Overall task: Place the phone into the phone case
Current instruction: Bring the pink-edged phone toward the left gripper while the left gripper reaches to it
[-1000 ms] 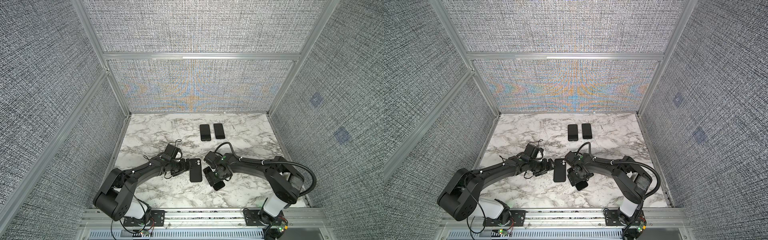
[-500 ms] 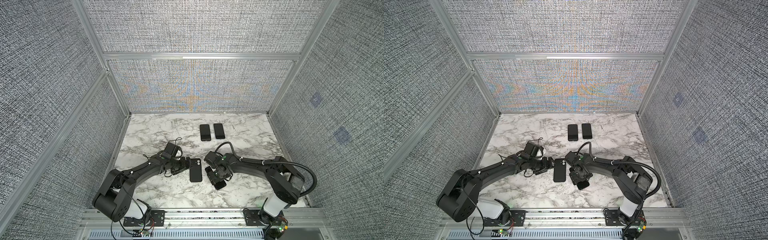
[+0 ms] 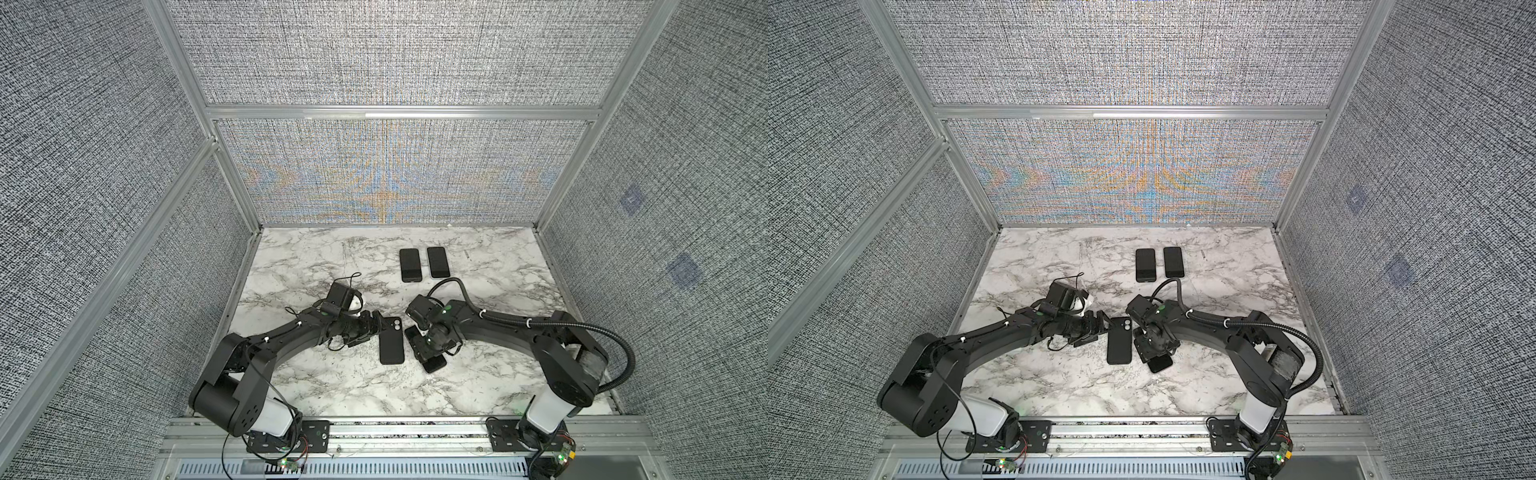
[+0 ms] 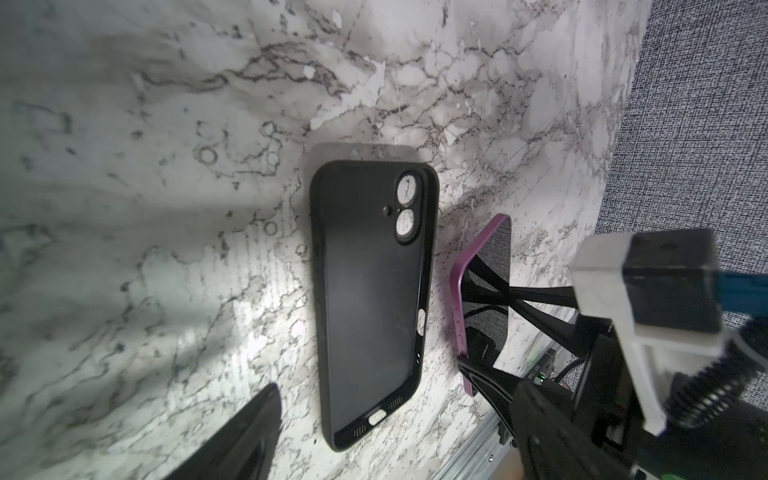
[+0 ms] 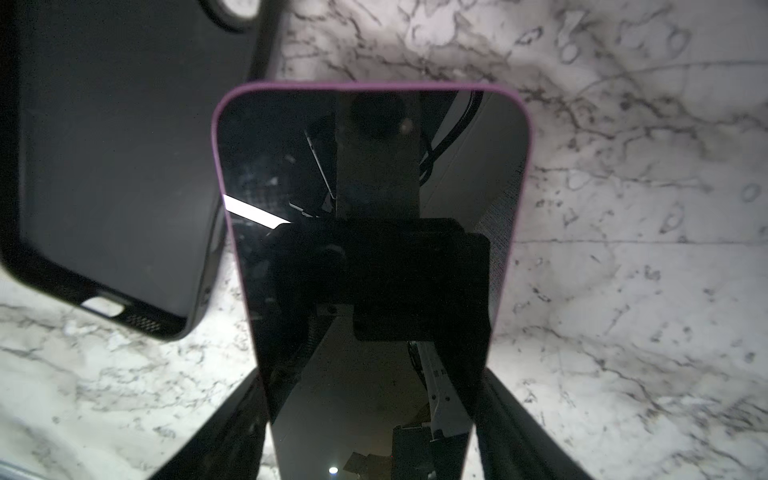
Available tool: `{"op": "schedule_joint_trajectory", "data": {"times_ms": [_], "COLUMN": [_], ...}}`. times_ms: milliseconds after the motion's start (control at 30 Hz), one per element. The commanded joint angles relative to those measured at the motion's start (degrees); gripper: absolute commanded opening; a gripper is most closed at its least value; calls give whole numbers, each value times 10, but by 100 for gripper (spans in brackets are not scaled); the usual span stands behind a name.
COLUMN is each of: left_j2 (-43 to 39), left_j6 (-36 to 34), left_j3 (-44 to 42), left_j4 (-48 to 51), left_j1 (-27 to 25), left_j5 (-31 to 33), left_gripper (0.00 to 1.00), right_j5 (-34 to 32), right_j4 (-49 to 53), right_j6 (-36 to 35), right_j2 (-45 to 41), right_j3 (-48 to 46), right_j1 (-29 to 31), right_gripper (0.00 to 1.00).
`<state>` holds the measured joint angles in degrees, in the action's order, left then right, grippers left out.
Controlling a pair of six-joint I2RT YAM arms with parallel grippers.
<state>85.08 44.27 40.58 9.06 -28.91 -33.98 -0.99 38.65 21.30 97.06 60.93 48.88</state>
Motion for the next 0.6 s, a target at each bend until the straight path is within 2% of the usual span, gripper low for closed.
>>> {"op": "schedule_joint_trajectory", "data": {"times_ms": [0,233,467,567], "left_j2": [17,44,89,93], "left_j6": [-16,-4,34,38], "left_j3": [5,-9,-14,-12], "left_j4": [-35,-124,-244,-265], "left_j1": [0,-2,-12,-20], "left_j5": [-49,-98,-149,-158], "left_gripper": [85,76,58,54], "right_j5": [14,36,57,65], "right_j4": [-7,-32,-65,-73], "right_j6": [-6,-21,-39,-46], "right_j2": [-6,-16,-53,-59], "right_j3": [2,-10,-26,-26], "right_j1": [0,-2,-7,-8], "right_gripper": [68,67,67,67]}}
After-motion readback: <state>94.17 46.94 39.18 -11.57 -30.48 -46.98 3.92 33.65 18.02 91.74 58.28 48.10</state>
